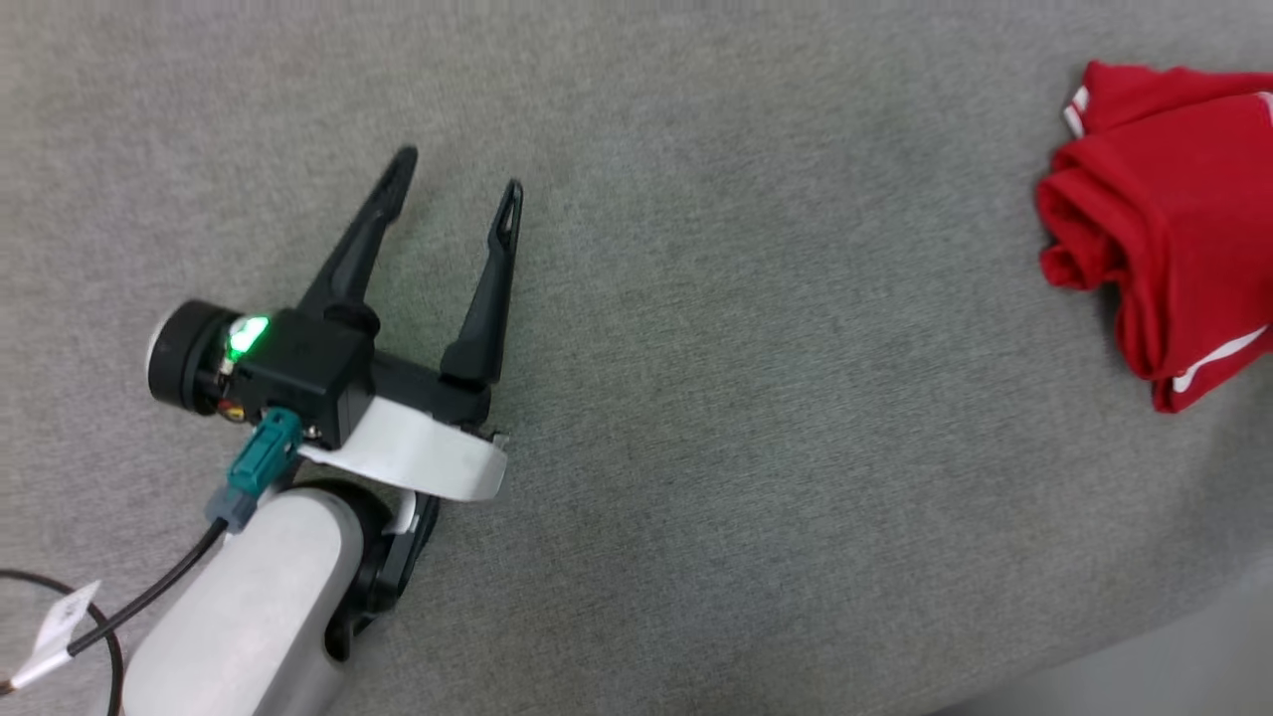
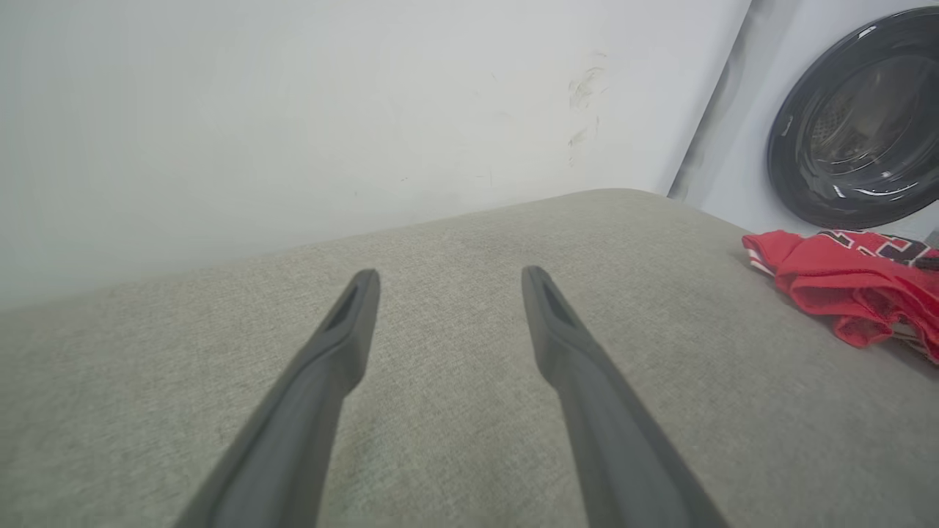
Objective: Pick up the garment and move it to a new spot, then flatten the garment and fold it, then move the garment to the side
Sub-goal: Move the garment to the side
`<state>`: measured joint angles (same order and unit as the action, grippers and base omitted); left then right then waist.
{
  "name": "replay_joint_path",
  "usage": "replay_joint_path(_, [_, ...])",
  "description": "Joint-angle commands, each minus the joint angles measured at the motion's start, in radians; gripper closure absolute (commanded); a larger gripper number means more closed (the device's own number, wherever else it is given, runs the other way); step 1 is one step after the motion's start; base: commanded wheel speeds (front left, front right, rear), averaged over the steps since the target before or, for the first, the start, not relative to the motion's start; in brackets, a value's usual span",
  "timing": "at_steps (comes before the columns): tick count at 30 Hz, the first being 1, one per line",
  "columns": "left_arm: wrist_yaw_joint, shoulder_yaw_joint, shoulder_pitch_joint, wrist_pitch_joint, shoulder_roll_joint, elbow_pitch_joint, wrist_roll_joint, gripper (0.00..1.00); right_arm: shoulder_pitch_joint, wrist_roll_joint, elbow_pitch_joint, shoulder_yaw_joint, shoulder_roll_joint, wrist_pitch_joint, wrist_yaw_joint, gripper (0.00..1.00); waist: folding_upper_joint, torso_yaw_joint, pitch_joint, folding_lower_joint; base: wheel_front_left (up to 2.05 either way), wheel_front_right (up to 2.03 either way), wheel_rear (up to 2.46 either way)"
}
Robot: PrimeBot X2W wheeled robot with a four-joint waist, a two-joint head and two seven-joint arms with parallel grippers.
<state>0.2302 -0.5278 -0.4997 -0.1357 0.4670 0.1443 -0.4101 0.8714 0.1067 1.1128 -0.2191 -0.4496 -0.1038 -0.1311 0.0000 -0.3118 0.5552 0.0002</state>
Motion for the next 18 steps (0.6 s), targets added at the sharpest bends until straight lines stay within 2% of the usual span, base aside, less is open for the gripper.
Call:
replay_joint_path(1, [0.006,0.002,0.017,-0.008,0.002,-0.006,-0.005,0.0,-0.021,-0.013,0.012,-0.015,0.001,-0.006,0.001,0.0,0.0,-0.005,-0.037,-0.0002,0.0,0.0,0.0])
replay_joint_path(7, [0.031,0.013,0.111,-0.047,-0.013,-0.048,-0.042,0.0,-0.104,-0.027,0.019,-0.068,0.036,-0.058,0.001,0.0,0.0,-0.01,-0.175,-0.0002,0.0,0.0,0.0])
replay_joint_path(8, [0.044,0.021,0.152,-0.06,-0.019,-0.062,-0.059,0.0,-0.143,-0.025,-0.002,-0.063,0.057,-0.08,0.001,0.0,0.0,-0.008,-0.229,-0.0002,0.0,0.0,0.0])
replay_joint_path(11, [0.063,0.033,0.207,-0.075,-0.029,-0.072,-0.081,0.0,-0.218,-0.011,-0.047,-0.046,0.098,-0.101,0.001,0.0,0.0,0.0,-0.294,-0.0002,0.0,0.0,0.0])
replay_joint_path(18, [0.092,0.047,0.307,-0.095,-0.046,-0.09,-0.119,0.0,-0.409,0.034,-0.243,0.032,0.216,-0.098,0.001,0.0,0.0,0.048,-0.39,-0.0002,0.0,0.0,0.0])
